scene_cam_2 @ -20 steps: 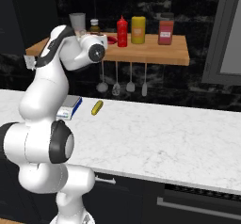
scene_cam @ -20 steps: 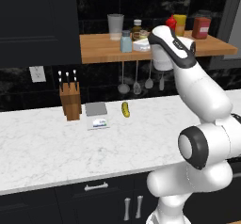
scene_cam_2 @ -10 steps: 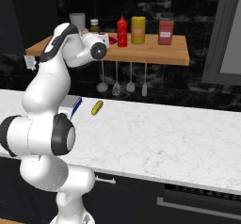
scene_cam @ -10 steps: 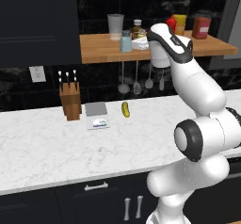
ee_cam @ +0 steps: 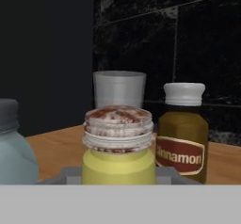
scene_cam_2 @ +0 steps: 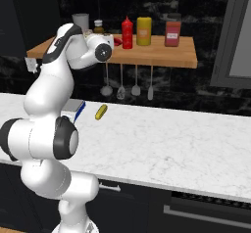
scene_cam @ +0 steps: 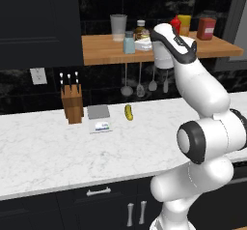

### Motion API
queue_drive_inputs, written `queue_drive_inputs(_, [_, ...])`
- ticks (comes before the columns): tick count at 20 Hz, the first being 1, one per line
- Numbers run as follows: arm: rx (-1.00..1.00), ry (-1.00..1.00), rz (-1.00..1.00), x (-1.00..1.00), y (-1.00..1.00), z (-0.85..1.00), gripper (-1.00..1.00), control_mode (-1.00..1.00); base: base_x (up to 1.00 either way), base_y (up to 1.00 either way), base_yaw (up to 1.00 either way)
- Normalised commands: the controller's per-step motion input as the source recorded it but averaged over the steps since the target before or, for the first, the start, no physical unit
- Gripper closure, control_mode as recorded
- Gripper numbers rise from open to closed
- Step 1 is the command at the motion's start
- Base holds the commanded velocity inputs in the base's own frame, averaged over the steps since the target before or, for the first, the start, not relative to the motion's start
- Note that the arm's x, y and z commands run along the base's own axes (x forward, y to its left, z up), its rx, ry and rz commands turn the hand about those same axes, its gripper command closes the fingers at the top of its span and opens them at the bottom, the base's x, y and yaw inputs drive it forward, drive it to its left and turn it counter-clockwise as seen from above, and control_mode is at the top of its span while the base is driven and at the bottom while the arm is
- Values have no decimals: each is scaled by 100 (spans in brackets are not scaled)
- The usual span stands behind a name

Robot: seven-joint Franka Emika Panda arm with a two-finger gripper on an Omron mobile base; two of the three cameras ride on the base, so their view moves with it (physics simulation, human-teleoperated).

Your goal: Put the shaker and condiment bottle from the counter next to their counterparts in the cabinet.

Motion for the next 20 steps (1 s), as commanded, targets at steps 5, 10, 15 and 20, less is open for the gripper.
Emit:
queue_drive_inputs(5, [0,0,0,0,0,0,-100,-100,0,0,0])
queue_drive_inputs(10, [0,0,0,0,0,0,-100,-100,0,0,0])
queue_drive_inputs(15, [0,0,0,-18,-4,4,-100,-100,0,0,0])
queue_drive_inputs(20, [1,-1,0,-65,-27,5,-100,-100,0,0,0])
